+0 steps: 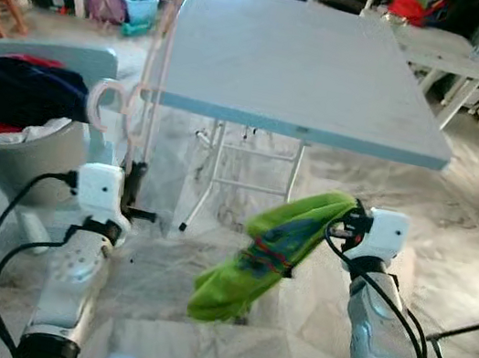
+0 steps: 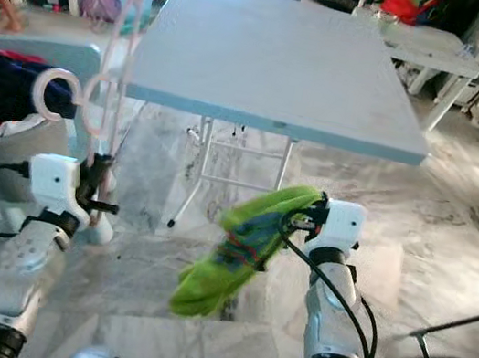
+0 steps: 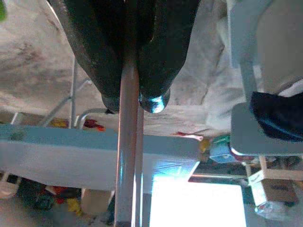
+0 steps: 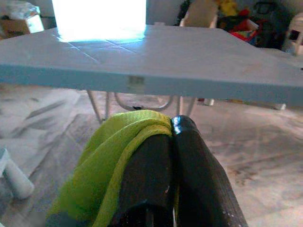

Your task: Hang hanger

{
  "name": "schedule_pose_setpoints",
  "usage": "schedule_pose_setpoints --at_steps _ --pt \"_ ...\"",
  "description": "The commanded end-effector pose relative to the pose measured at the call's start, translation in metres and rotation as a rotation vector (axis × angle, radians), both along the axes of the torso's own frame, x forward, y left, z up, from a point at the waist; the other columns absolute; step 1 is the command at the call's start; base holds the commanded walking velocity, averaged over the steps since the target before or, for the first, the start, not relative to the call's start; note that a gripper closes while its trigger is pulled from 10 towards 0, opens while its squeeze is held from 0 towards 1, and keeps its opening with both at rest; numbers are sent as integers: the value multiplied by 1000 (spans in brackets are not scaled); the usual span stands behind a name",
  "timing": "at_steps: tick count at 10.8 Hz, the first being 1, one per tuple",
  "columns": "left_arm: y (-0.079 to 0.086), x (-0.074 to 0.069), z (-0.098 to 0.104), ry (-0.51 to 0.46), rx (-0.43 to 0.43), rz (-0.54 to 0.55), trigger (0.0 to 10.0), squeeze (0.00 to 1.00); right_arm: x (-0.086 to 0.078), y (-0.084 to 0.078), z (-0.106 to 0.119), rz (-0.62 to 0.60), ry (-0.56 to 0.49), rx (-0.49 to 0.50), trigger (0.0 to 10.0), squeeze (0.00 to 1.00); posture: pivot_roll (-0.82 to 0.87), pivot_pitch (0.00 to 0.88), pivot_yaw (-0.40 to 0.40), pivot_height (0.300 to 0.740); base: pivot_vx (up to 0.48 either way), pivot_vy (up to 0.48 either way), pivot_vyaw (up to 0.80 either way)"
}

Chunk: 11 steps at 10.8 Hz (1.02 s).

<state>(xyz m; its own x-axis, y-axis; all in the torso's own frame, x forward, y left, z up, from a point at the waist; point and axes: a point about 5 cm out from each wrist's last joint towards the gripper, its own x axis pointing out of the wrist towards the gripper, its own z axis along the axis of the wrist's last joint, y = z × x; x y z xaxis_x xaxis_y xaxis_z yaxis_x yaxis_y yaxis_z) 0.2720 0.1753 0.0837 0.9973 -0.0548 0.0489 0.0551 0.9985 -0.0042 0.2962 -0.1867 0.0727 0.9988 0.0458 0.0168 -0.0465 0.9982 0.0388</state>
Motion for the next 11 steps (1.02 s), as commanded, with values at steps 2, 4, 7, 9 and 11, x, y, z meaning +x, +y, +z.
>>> schedule_pose_setpoints --at_steps 2,4,7,9,11 --pt "3 8 12 -49 -1 12 10000 0 11 4 20 21 -85 -22 10000 0 76 35 -67 740 461 0 0" --pt "0 10 16 -73 35 3 10000 0 16 10 28 55 -118 -26 10000 0 77 54 -65 740 456 0 0" --pt "11 14 19 -83 65 18 10000 0 23 20 33 81 -137 -29 10000 0 88 54 -62 740 456 0 0" --pt "8 16 21 -87 43 -20 10000 0 22 20 32 87 -138 -37 10000 0 88 56 -66 740 458 0 0" --pt "13 18 20 -74 40 21 10000 0 23 19 32 117 -140 -52 10000 0 92 62 -68 740 444 0 0"
